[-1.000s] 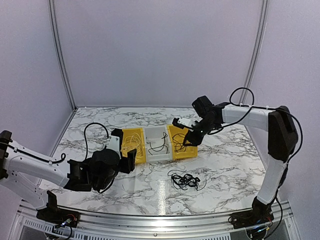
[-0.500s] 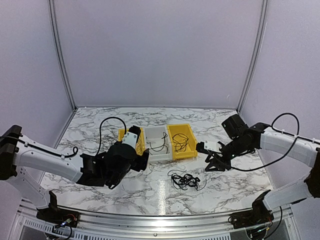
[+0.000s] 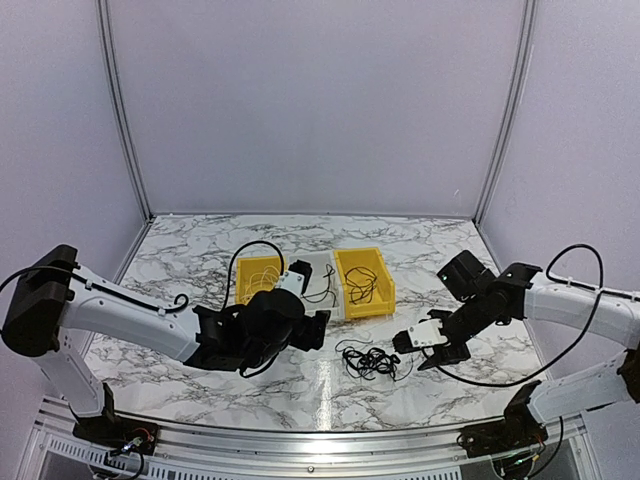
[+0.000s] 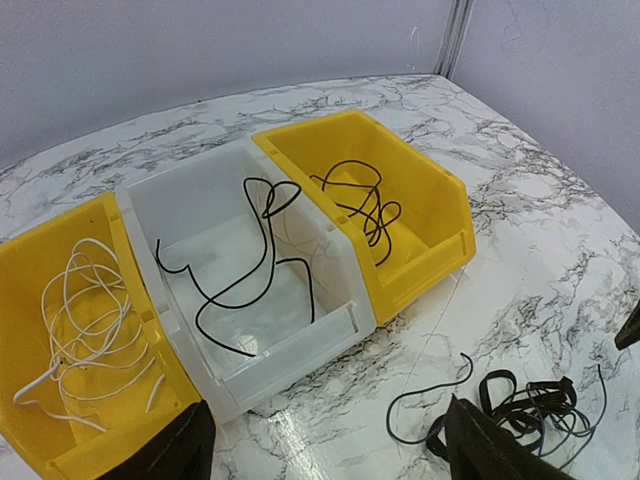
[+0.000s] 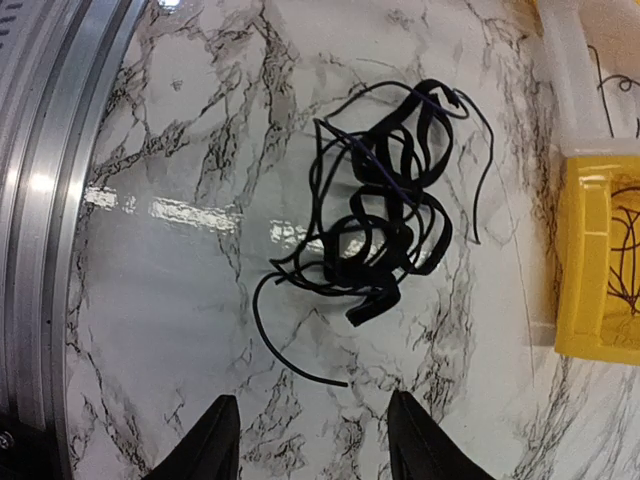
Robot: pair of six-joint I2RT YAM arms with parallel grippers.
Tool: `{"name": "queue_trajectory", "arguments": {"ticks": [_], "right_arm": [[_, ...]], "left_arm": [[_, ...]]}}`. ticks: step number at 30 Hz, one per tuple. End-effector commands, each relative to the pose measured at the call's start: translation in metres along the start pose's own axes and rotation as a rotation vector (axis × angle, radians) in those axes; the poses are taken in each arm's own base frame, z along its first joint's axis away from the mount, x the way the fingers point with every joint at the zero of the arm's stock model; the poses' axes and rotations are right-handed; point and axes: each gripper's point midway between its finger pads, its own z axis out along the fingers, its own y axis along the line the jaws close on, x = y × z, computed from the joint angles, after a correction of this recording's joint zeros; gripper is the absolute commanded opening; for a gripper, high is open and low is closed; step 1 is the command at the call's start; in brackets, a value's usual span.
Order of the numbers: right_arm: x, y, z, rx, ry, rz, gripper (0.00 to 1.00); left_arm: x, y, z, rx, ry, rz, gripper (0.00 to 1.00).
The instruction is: Untangle the cables
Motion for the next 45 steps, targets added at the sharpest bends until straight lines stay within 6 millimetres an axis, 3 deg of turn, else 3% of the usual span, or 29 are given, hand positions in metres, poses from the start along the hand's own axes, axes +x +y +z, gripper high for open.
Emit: {"name": "queue_trajectory", "arguments": {"ticks": [1, 6, 11, 15, 18, 22, 26, 30, 37, 41, 45], "right_arm": [[-0.009, 0.006, 0.014, -0.007, 0.041, -0.144, 0.51], [0.004, 0.013, 0.037, -0.033, 0.148, -0.211, 0.51], [0.014, 0.010, 0.046, -0.038, 0.204, -0.216, 0.47], [0.007, 0.007, 0.047, -0.032, 0.192, -0.206, 0.23], [-0.016, 0.000, 0.032, -0.011, 0.118, -0.194, 0.00], [-0.065, -0.011, -0.005, 0.013, -0.041, -0.184, 0.00], [-0.111, -0.019, -0.041, -0.001, -0.187, -0.160, 0.00], [-0.151, -0.033, -0.075, 0.013, -0.297, -0.149, 0.00], [-0.209, -0.062, -0.128, 0.068, -0.452, -0.130, 0.00], [-0.232, -0.077, -0.143, 0.075, -0.517, -0.103, 0.00], [-0.248, -0.082, -0.154, 0.058, -0.563, -0.099, 0.00]], "left_arm": [[-0.005, -0.006, -0.003, 0.019, 0.002, -0.078, 0.82], [-0.009, -0.007, -0.005, 0.022, 0.009, -0.091, 0.82], [-0.010, -0.007, -0.006, 0.021, 0.013, -0.088, 0.82], [-0.007, -0.009, -0.005, 0.032, 0.024, -0.061, 0.82], [-0.002, -0.016, -0.003, 0.065, 0.043, -0.008, 0.81], [0.000, -0.030, -0.010, 0.158, 0.062, 0.102, 0.78], [-0.006, -0.034, -0.039, 0.254, -0.002, 0.190, 0.77], [-0.021, -0.035, -0.072, 0.330, -0.084, 0.258, 0.70], [-0.060, -0.037, -0.118, 0.413, -0.246, 0.199, 0.69], [-0.081, -0.050, -0.124, 0.454, -0.340, 0.169, 0.70], [-0.086, -0.060, -0.102, 0.392, -0.362, 0.167, 0.70]]}}
